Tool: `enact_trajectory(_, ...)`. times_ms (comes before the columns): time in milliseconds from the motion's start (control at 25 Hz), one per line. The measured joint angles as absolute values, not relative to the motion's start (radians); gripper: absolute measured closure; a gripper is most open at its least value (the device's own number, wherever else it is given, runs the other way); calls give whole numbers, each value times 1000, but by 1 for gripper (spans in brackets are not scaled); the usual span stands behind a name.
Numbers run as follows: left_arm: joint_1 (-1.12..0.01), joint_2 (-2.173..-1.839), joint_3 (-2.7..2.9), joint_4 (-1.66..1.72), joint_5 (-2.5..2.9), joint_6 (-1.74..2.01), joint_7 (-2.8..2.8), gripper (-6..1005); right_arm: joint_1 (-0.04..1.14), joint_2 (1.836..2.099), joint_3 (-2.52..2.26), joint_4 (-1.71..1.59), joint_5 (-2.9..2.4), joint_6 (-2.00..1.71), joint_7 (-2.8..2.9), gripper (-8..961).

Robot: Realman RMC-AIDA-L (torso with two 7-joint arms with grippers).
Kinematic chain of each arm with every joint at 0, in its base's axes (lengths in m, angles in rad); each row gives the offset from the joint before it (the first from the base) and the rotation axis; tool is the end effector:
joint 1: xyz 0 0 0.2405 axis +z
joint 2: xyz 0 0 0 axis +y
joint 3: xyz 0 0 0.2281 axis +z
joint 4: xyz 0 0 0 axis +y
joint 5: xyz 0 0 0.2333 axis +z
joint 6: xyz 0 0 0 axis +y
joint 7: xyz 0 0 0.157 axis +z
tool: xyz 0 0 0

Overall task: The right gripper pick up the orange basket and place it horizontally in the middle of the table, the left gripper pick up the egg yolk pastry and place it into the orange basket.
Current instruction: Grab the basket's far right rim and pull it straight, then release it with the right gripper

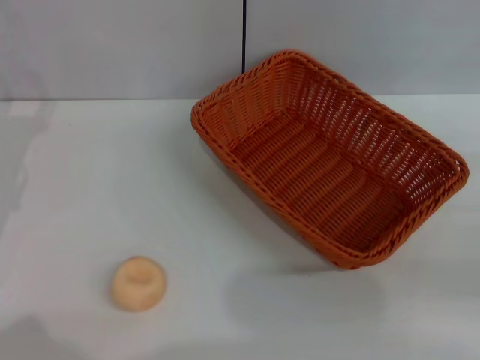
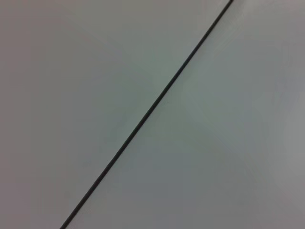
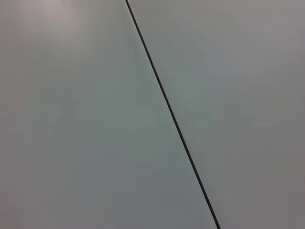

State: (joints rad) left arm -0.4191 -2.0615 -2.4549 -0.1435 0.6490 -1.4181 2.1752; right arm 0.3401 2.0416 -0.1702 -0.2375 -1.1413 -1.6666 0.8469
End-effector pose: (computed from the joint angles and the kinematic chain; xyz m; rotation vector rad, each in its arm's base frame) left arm -0.3314 0.3375 0.0775 -1.2876 -0.8083 -1.3653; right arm 0.3418 0.2901 0.1270 -1.3181 0.4465 1.2550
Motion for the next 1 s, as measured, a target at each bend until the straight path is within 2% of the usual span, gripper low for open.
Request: enact_trajectory(1000,-357,-2042,-2286,-309,672,-1394,2002,155,345,2049,-170,-228,-1141,-1636,847,407)
